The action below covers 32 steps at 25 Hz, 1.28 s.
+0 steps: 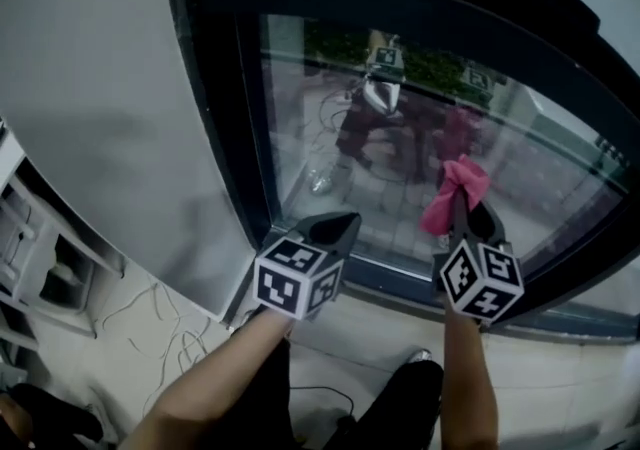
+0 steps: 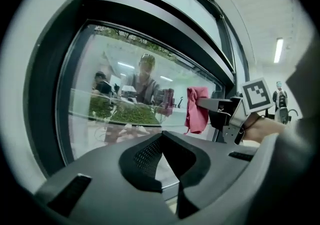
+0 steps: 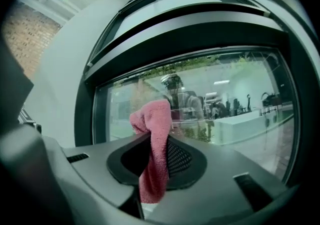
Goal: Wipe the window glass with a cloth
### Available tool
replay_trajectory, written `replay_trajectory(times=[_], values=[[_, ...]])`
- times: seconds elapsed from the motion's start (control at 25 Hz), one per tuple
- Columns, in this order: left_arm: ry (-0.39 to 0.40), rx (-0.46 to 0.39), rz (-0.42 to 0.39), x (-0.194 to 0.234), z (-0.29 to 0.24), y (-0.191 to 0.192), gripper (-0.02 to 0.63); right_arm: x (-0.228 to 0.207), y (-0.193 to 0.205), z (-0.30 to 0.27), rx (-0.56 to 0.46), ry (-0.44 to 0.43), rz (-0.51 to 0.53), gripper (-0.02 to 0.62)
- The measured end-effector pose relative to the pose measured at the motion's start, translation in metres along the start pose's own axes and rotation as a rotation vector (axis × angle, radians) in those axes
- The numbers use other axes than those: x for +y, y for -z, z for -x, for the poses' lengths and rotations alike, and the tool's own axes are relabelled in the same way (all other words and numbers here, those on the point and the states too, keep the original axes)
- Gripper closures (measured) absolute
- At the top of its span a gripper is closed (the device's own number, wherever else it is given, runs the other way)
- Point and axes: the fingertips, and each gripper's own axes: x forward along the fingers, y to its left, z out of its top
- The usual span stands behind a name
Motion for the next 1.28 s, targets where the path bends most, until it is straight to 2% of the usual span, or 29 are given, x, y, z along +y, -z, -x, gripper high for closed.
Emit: replay_trajectory(times=[0.28,0.68,1.0,1.12,1.28], values=[[-0.080,-0.033,0.035,0.065,0.058,0.001,0.600,0.114,0.016,-0.041,0.019,-0.123,0.011,0.540],[-0.266,-0.039,0.068,0.164,0.128,0.007,0.600,0.276,0.034,-0.114,0.050,-0.365,0.022,0.540],[-0.310,-0.008,0.087,0.193,0.143,0.020,0.600,0.324,0.054,-0.159,0.072,-0.451,-0.003,0.540],[-0.307,-0.014,0.086,0.197,0.139,0.016,0.600,0.333,0.056,-0.178,0.073,-0.446,-0.010,0.540],[-0.304,-0.003,0.091,0.197,0.137,0.019,0.600,0.331,0.064,-0.192,0.085,-0.394,-0.030,0.540]])
